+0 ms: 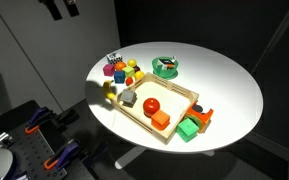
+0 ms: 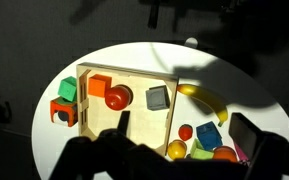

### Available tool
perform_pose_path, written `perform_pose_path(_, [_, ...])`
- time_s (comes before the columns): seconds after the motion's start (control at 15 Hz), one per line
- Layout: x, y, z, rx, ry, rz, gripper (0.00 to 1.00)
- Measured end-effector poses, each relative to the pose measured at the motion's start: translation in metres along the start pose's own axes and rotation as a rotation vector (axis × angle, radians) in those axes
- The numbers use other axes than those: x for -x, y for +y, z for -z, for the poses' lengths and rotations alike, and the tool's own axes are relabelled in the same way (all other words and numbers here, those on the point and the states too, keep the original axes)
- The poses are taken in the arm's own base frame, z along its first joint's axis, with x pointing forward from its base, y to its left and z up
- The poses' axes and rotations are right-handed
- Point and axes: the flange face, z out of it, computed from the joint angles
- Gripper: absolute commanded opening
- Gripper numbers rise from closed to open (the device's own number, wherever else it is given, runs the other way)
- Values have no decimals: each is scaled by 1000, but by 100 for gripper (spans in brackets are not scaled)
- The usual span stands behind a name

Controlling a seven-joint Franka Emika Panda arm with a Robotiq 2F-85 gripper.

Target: Put the dark blue toy block in the box

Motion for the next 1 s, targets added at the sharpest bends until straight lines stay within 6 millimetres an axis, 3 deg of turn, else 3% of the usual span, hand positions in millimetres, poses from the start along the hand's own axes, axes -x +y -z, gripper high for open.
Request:
perform_pose_path(0.47, [-24,-17,-6,-32,18,33,100])
perform_pose_path(1.0, [-67,-46,-23,-115,1,58,100])
